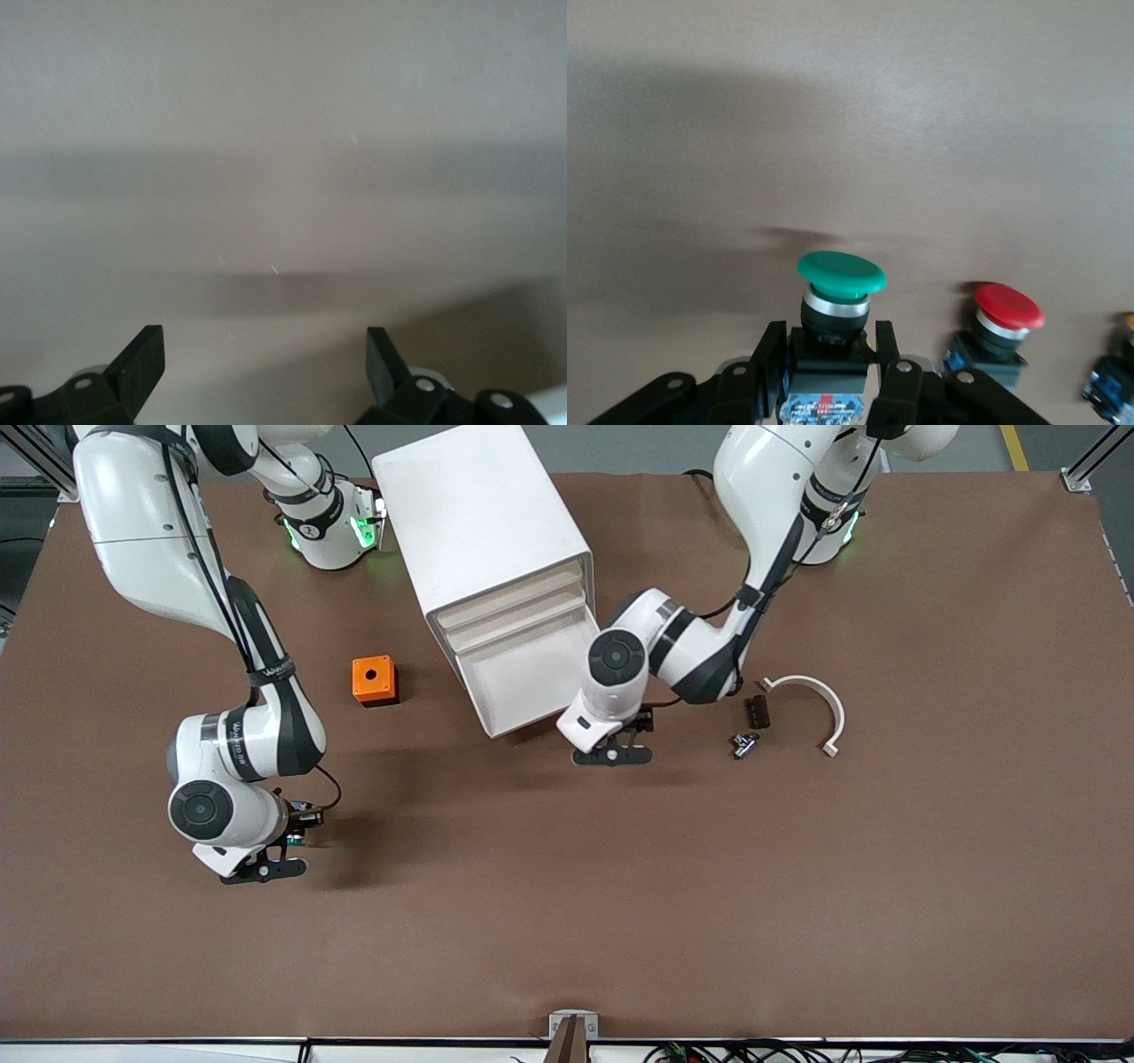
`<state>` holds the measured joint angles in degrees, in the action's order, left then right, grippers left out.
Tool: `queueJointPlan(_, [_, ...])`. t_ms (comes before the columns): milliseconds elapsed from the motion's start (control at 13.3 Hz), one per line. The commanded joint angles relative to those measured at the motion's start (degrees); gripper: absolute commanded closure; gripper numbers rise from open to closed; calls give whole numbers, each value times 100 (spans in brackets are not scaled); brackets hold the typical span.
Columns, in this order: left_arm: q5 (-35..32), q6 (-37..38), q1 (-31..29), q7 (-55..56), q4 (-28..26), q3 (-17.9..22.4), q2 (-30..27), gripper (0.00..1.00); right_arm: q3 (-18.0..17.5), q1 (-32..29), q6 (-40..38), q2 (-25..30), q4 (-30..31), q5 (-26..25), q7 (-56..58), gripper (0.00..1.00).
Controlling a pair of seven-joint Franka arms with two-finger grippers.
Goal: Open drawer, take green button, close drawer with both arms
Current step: 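Push the drawer shut with the left gripper while the right gripper lowers the button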
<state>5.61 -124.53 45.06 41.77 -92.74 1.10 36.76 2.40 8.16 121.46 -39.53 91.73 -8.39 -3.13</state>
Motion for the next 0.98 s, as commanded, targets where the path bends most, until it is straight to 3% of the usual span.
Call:
queueJointPlan(0, [-42,-19,151,296,-113,-39,-55,0,-82,-51,150,77,161,-189,5,85])
queueJointPlan(676, [194,-1,231,648,-227,-680,-28,0,41,11,185,15,240,-207,-21,85])
queueJointPlan(901, [388,349,231,762,-244,-909,-28,0,33,45,229,7,328,-198,-65,82])
